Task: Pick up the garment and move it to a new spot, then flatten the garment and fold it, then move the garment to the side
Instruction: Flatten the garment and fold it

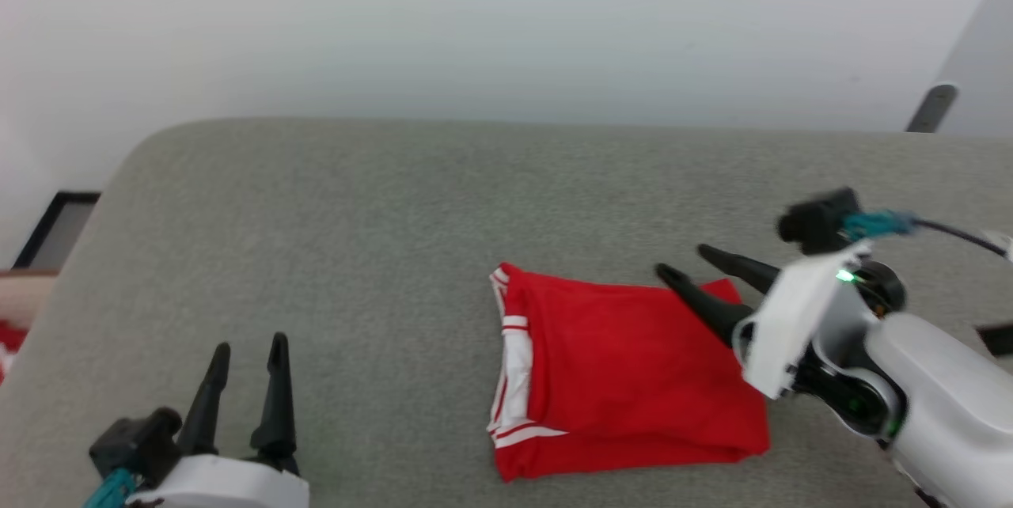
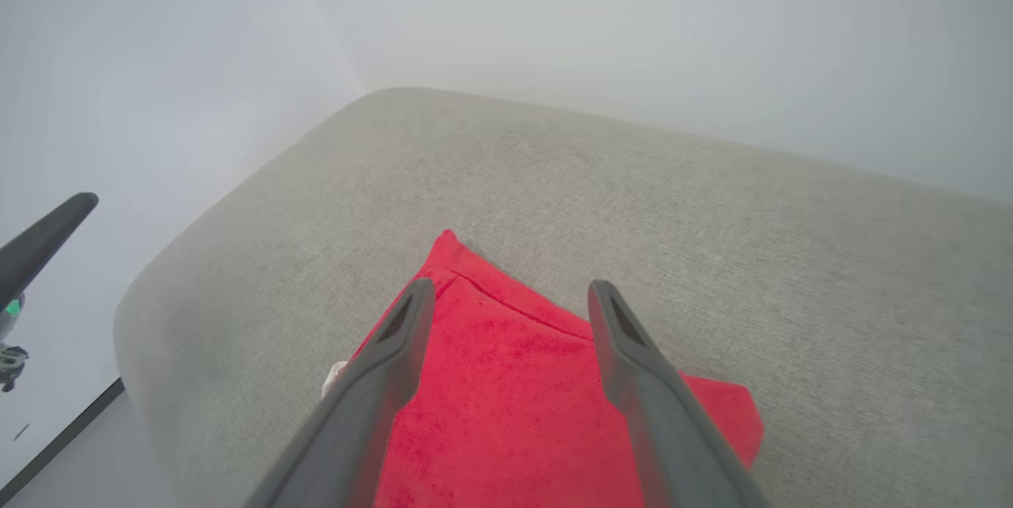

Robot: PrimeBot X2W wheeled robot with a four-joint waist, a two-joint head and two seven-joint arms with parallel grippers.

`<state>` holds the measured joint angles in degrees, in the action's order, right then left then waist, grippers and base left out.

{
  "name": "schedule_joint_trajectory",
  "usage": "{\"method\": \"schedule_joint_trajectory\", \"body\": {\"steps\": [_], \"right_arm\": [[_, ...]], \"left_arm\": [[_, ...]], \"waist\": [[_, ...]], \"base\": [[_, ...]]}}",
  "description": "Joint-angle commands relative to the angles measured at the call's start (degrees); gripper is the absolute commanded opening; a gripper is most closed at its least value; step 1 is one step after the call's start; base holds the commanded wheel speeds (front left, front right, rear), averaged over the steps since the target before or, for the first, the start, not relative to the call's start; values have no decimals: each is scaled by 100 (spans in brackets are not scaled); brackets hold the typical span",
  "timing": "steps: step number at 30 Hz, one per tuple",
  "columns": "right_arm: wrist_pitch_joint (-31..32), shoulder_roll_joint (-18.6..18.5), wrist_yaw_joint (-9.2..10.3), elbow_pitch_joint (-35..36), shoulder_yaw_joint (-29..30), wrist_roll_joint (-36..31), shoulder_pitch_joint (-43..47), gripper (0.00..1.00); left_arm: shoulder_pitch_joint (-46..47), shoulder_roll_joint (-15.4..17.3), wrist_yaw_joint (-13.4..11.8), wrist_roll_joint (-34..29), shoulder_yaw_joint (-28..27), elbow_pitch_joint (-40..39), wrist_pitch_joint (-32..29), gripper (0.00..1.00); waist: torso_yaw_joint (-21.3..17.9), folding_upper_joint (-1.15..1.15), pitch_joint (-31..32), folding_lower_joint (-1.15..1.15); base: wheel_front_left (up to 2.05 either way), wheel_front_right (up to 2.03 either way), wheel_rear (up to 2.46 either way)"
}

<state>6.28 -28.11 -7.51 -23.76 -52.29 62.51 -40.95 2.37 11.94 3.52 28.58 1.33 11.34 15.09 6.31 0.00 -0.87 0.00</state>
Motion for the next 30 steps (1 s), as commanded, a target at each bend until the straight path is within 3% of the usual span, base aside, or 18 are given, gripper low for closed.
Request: {"method": "schedule_joint_trajectory", "body": {"steps": [1, 17, 25, 30], "right_arm": [[-238, -109, 5, 47, 67, -24, 155, 100], [-1927, -895, 5, 49, 823, 46, 1407, 100], [-2141, -1053, 4, 94, 1632, -104, 2235, 100], [-2147, -951, 5, 280, 2273, -281, 2776, 100]], "left_arm": [[-119, 31, 8, -59, -34, -30, 2, 100], [-656, 169, 29, -131, -321, -248, 1, 100], [-863, 236, 10, -154, -460, -318, 1, 100], [-917, 242, 34, -109, -560, -367, 1, 100]], "waist": [[-254, 0, 157, 0], [-844, 0, 337, 0], [-925, 0, 400, 0], [-943, 0, 415, 0]], "base": [[0, 0, 0], [0, 0, 0], [0, 0, 0], [0, 0, 0]]}}
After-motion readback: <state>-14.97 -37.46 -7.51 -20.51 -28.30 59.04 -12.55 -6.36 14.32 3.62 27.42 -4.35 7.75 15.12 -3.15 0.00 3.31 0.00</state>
